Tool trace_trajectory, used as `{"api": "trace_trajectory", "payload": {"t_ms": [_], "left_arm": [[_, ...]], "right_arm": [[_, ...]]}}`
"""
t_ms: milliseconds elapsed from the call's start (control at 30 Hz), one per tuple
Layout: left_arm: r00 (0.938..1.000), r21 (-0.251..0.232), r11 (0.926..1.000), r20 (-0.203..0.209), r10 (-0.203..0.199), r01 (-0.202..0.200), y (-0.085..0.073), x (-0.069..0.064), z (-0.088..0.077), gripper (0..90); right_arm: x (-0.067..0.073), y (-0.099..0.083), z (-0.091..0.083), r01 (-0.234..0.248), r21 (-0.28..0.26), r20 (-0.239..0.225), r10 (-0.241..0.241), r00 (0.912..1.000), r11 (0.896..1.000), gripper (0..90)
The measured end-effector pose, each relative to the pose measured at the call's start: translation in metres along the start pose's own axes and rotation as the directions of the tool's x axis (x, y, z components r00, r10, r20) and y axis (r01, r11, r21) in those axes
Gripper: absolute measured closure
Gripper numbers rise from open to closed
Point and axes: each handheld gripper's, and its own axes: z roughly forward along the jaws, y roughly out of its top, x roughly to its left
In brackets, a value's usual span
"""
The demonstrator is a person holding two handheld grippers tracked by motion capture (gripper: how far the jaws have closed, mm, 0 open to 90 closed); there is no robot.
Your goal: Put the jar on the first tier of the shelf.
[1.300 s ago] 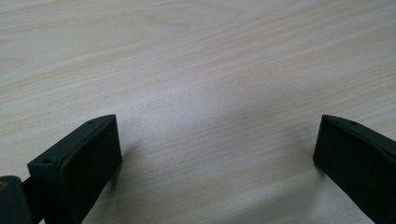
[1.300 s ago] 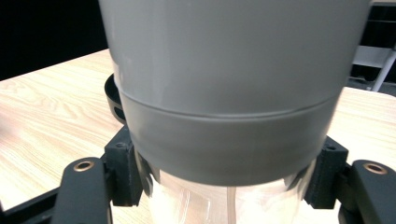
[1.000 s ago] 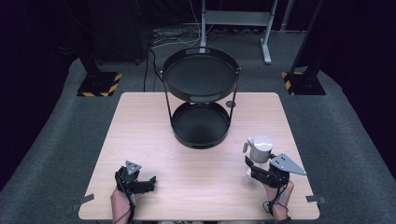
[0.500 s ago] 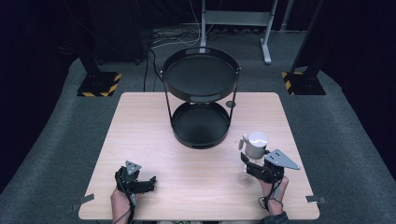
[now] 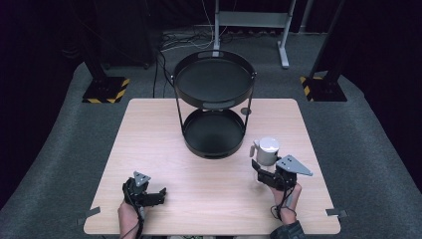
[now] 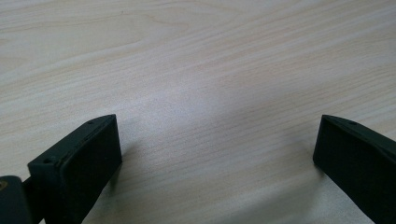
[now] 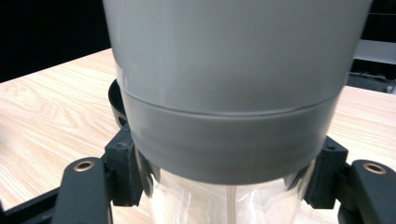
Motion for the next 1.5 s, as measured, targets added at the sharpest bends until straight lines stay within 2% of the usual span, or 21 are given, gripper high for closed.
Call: {"api": "trace_trajectory", "payload": {"t_ms": [1500], "left_arm": [[1.0,-0.004,1.0,-0.005,0.005,-0.005,0.0,-0.001,0.0,0.7]], "right_arm": [[0.004,0.024,0.041,-0.013,-0.013,-0.048,0.013,0.9988,1.0,30.2]]}}
